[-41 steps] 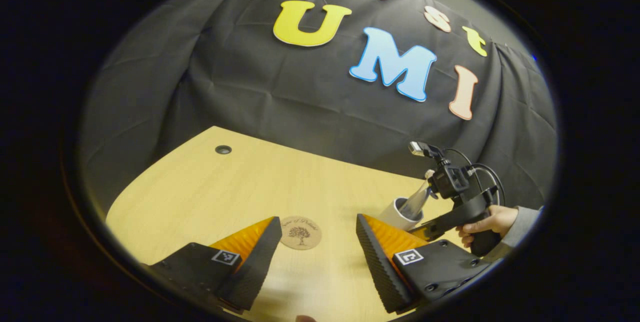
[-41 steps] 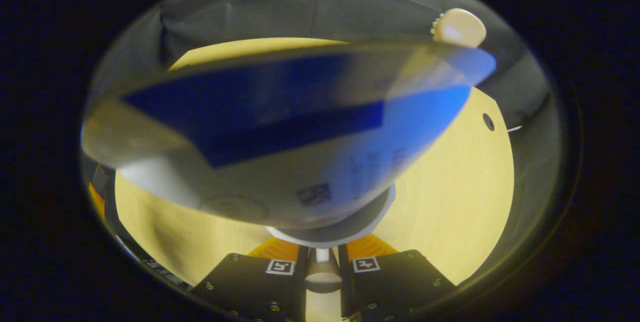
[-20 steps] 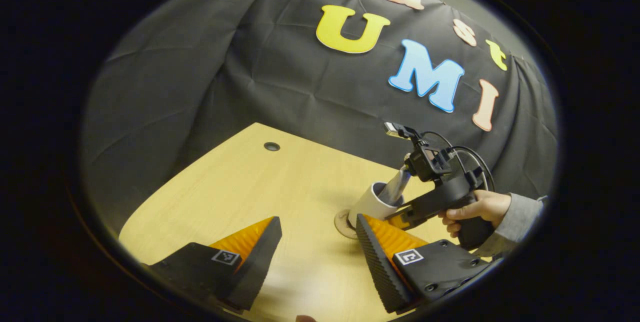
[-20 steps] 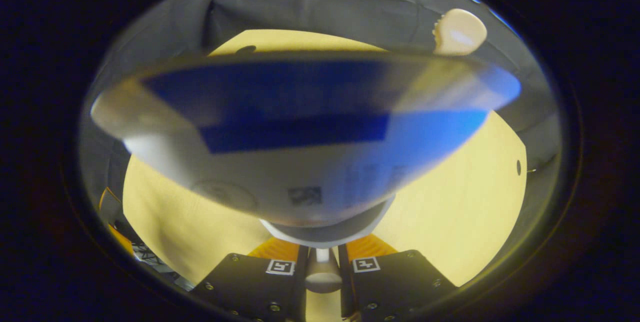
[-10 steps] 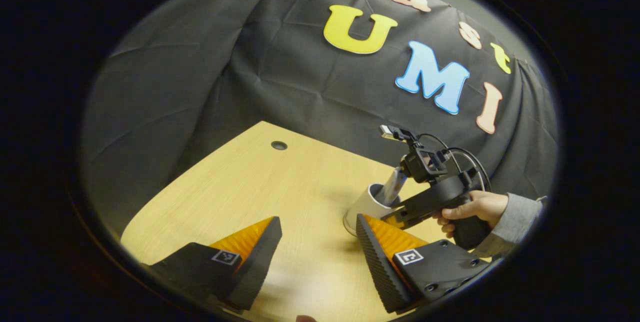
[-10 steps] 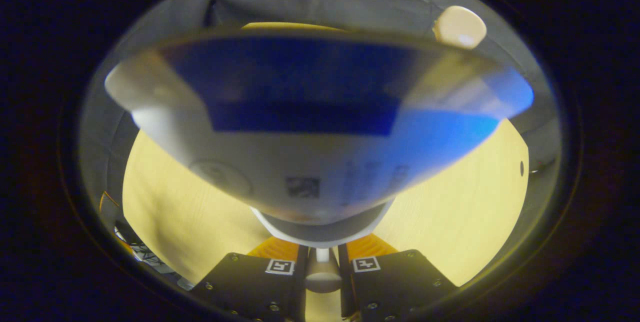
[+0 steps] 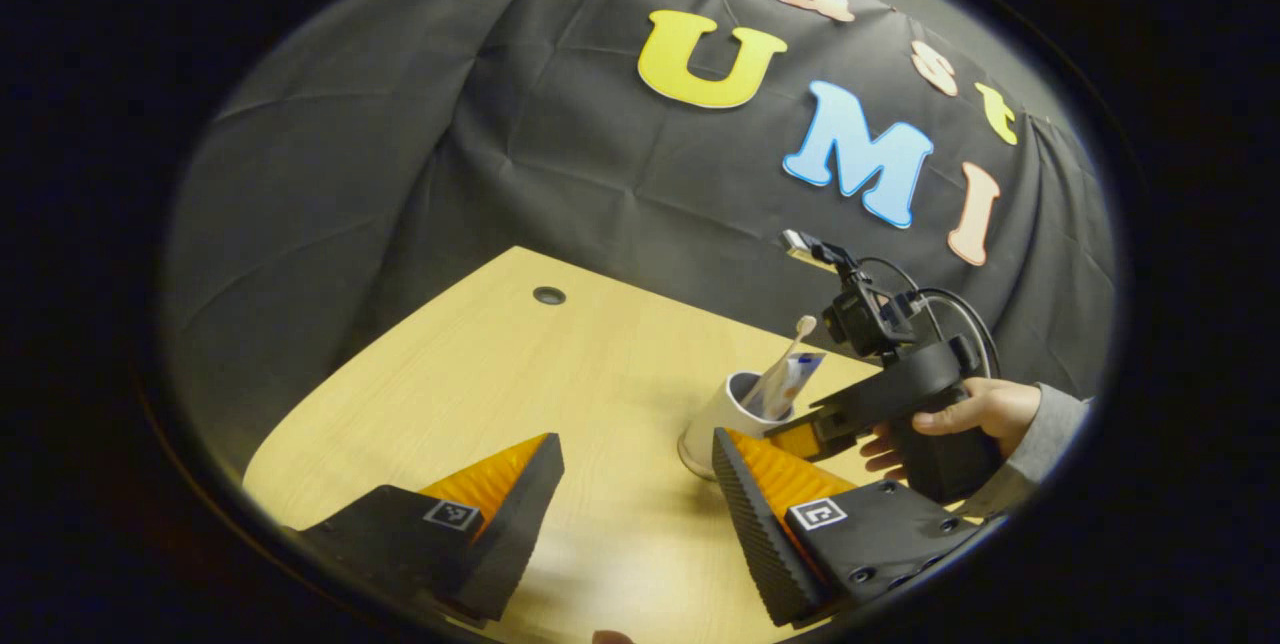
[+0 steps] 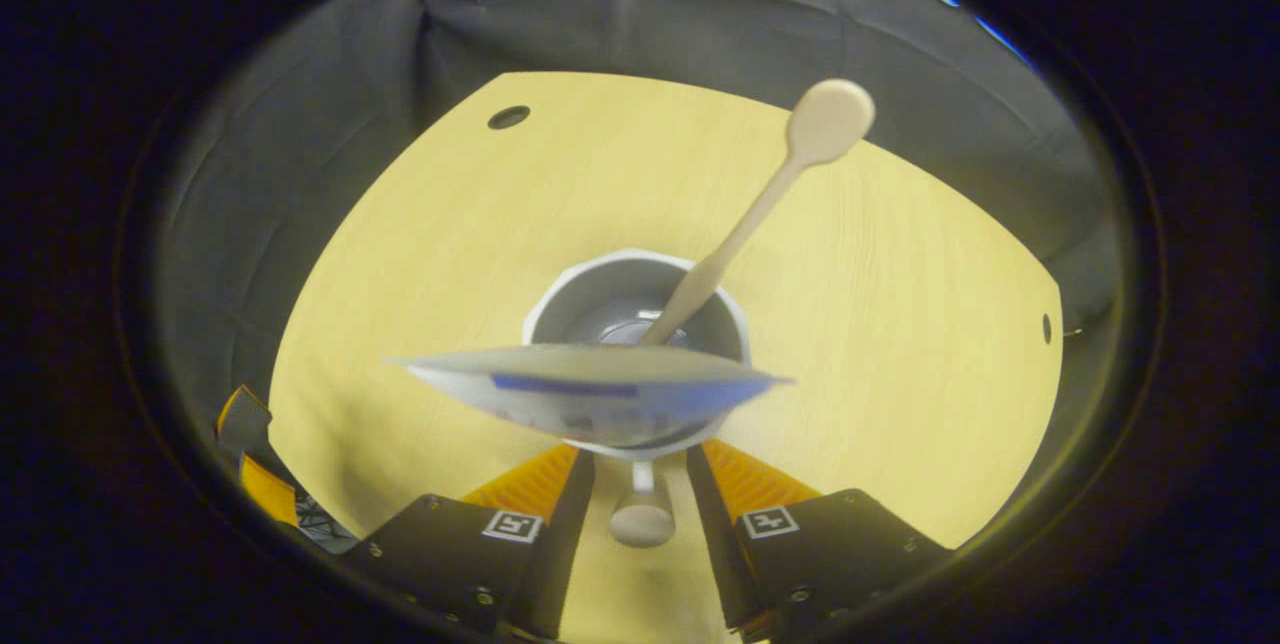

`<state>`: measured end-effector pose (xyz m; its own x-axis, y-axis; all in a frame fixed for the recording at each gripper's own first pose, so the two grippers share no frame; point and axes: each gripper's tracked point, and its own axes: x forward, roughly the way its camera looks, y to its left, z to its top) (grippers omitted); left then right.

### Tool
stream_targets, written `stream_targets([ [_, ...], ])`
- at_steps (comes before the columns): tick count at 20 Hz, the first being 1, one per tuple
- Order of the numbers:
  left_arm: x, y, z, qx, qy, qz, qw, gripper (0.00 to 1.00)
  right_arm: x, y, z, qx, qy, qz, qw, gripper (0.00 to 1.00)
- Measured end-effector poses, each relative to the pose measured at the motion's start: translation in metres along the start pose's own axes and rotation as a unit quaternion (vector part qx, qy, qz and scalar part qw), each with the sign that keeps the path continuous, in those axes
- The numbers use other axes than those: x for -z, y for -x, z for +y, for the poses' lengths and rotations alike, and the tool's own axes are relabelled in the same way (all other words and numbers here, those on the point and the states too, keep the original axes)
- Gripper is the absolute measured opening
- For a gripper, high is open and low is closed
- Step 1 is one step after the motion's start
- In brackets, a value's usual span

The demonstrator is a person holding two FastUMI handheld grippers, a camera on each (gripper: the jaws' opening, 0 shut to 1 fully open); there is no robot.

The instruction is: Put the toothbrush and toothpaste on the desktop into the cup, then pick up the cup and place it on the coaster on the desktop.

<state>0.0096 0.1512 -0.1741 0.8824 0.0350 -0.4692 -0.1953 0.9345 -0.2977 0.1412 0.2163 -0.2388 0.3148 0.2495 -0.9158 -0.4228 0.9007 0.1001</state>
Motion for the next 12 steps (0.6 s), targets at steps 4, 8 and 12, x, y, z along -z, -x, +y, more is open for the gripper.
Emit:
stream_targets([
  [4,-0.01,-0.007,-0.016,0.008,-0.013,-0.008,1.0,0.96,0.002,0.029,-0.005,-0.011,-0.006,-0.034,0.999,0.9],
  [8,-0.024,-0.015,-0.042,0.023,-0.028,-0.018,0.999,0.96,0.005,0.075,-0.021,-0.017,-0.031,-0.091,0.995,0.89],
  [12,-0.036,-0.019,-0.076,0.044,-0.046,-0.031,0.997,0.96,0.003,0.131,-0.055,0.008,-0.056,-0.168,0.984,0.89],
])
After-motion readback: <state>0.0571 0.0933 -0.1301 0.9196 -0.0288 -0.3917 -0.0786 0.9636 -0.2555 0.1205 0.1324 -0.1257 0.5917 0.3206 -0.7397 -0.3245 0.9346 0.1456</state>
